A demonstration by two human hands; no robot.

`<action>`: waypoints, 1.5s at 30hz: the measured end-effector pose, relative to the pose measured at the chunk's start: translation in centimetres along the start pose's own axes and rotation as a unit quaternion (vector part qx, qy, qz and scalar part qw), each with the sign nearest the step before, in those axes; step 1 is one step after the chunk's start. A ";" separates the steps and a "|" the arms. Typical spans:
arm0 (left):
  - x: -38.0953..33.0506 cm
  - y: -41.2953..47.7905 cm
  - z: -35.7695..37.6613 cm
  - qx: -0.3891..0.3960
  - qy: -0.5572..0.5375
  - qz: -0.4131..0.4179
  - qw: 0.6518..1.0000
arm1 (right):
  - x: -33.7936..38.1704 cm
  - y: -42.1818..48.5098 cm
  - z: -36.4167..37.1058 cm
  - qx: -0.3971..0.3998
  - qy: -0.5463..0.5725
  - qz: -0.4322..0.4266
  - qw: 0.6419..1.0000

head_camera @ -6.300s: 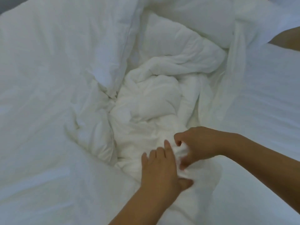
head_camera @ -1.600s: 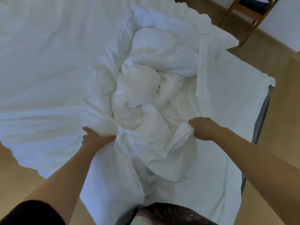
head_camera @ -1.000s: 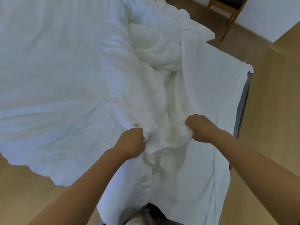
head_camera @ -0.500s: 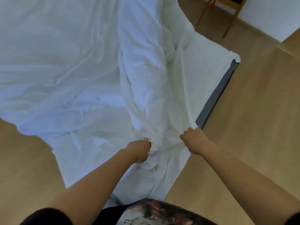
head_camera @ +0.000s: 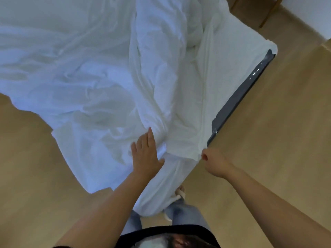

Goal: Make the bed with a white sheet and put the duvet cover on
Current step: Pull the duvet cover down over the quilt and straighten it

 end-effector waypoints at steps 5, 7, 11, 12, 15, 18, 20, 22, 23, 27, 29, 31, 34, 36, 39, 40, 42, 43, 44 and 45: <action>1.9 1.1 3.1 0.051 0.023 -0.109 0.992 | 3.9 2.5 -0.8 -0.051 0.070 -0.107 0.990; 0.9 0.7 3.3 0.073 0.030 -0.124 0.989 | 7.0 2.1 -3.3 -0.129 0.026 -0.235 0.963; -5.8 -2.2 4.7 0.084 -0.059 -0.094 0.990 | 12.4 0.0 -3.9 -0.154 -0.166 -0.463 0.857; -7.4 -3.2 5.2 0.097 -0.086 -0.092 0.987 | 12.1 0.3 -3.0 -0.099 -0.211 -0.452 0.861; -8.3 -6.7 6.7 0.105 -0.105 -0.102 0.984 | 8.5 1.7 -0.3 0.029 -0.291 -0.379 0.878; -5.2 -10.6 8.3 0.083 -0.081 -0.154 0.981 | 5.3 1.5 2.7 0.091 -0.302 -0.362 0.877; -2.0 -13.1 8.9 0.021 -0.090 -0.222 0.971 | 3.5 1.4 5.4 0.125 -0.309 -0.339 0.880; 2.4 -16.8 9.7 -0.086 -0.170 -0.366 0.911 | 2.6 0.9 7.8 0.120 -0.340 -0.342 0.868; 4.8 -19.2 10.7 -0.138 -0.245 -0.457 0.844 | 2.4 0.5 9.0 0.112 -0.363 -0.351 0.856; 6.3 -24.7 18.9 -0.135 -0.629 -0.648 0.409 | 2.2 -0.6 12.3 0.032 -0.409 -0.341 0.846; 5.4 -23.7 20.9 -0.125 -0.710 -0.623 0.303 | 3.1 -1.1 13.5 -0.013 -0.401 -0.347 0.848; 6.0 -23.5 21.5 -0.189 -0.714 -0.619 0.268 | 4.0 -1.6 13.8 -0.053 -0.358 -0.372 0.855; 7.3 -23.7 18.9 -0.274 -0.695 -0.570 0.341 | 6.0 -3.4 13.0 -0.089 -0.255 -0.434 0.860; 7.1 -23.8 15.7 -0.265 -0.677 -0.534 0.431 | 7.0 -4.0 11.7 -0.097 -0.216 -0.405 0.883; 6.8 -25.6 10.3 -0.223 -0.601 -0.523 0.562 | 9.4 -5.5 9.1 -0.105 -0.175 -0.370 0.906; 6.8 -26.7 9.1 -0.198 -0.573 -0.520 0.602 | 10.1 -6.4 8.2 -0.092 -0.146 -0.366 0.914; 7.1 -30.2 9.0 -0.123 -0.540 -0.533 0.640 | 10.8 -8.3 7.5 -0.028 -0.097 -0.357 0.929; 7.2 -32.5 9.7 -0.078 -0.527 -0.554 0.640 | 10.7 -9.4 8.2 0.014 -0.093 -0.353 0.931; 7.3 -35.0 10.7 -0.042 -0.507 -0.588 0.629 | 10.5 -10.5 9.6 0.055 -0.102 -0.348 0.930; 7.5 -37.1 11.8 -0.025 -0.479 -0.621 0.620 | 10.0 -11.5 11.5 0.092 -0.119 -0.345 0.927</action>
Point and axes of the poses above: each hand's wrist, its own y-axis towards the middle knuckle, its own z-axis out of the palm, x = y × z, the point moved 8 cm from there along y, towards the middle knuckle, and after that the axes turned 8 degrees about -x, right-handed, at the moved point
